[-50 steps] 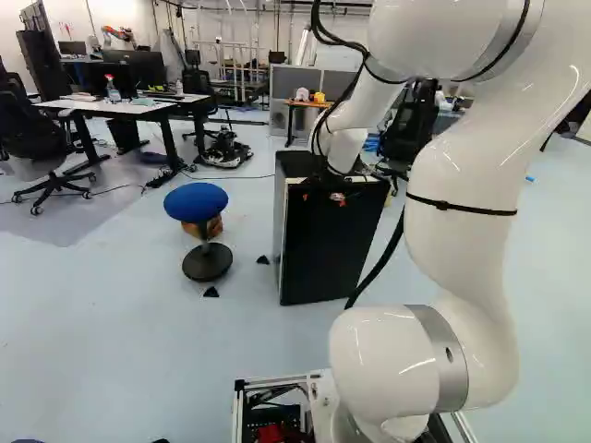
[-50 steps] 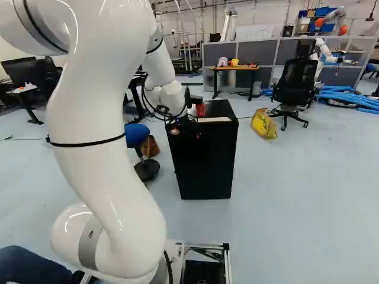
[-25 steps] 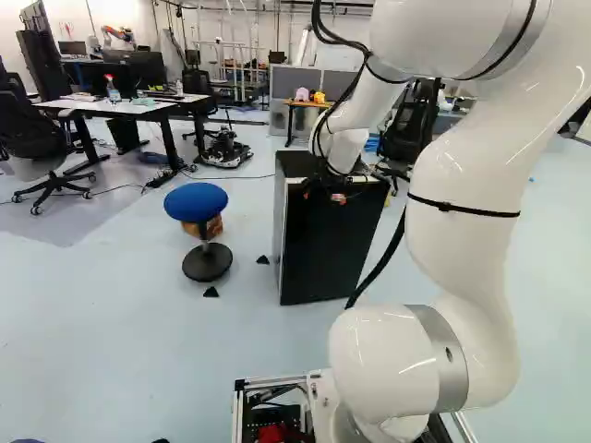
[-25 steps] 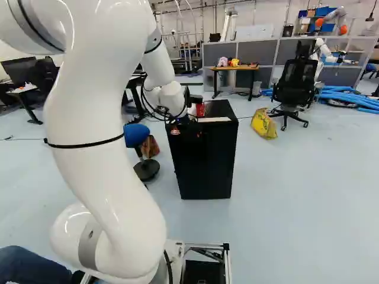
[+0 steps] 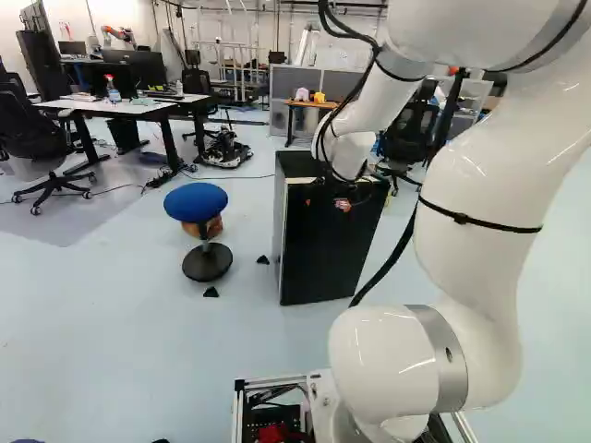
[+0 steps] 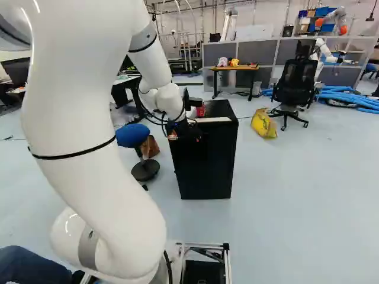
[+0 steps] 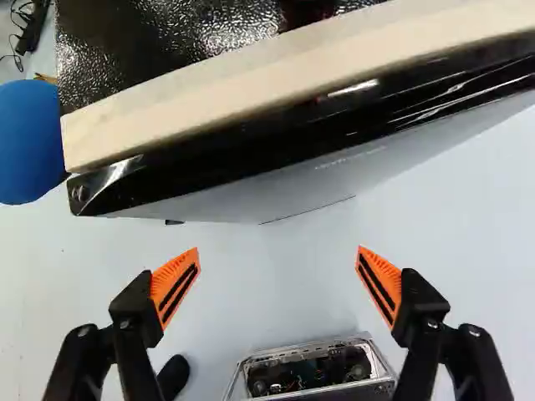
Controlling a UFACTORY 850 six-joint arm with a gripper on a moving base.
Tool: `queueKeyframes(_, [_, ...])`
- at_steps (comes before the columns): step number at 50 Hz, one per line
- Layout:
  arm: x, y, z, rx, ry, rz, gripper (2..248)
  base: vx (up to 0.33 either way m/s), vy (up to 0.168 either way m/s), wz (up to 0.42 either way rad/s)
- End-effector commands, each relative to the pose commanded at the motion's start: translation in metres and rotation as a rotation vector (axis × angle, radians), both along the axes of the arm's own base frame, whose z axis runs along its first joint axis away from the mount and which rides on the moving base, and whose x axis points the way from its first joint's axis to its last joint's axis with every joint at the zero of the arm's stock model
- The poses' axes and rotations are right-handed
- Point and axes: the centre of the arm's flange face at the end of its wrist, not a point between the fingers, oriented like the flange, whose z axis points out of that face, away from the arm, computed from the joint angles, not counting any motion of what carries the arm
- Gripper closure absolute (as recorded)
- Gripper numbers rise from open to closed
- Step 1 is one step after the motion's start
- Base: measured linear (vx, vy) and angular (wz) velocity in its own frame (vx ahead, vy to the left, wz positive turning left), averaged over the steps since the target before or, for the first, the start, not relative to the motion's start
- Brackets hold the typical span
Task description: Grab a drink from the fridge
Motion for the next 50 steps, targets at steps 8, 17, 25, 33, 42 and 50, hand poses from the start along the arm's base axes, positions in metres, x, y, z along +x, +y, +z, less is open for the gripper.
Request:
queueKeyframes(8, [-0.014,0.000,0.001,-0.005,-0.019,-0.005,3,0.000,0.000,0.000])
queueKeyframes(17, [-0.029,-0.001,0.003,-0.014,-0.051,-0.011,3,0.000,0.000,0.000])
queueKeyframes(25, [-0.041,-0.002,0.005,-0.029,-0.097,-0.012,3,0.000,0.000,0.000])
queueKeyframes(33, [-0.054,-0.003,0.008,-0.046,-0.150,-0.013,3,0.000,0.000,0.000])
queueKeyframes(42, [-0.067,-0.003,0.011,-0.067,-0.217,-0.014,3,0.000,0.000,0.000])
queueKeyframes(50, [-0.075,-0.004,0.015,-0.086,-0.282,-0.014,3,0.000,0.000,0.000])
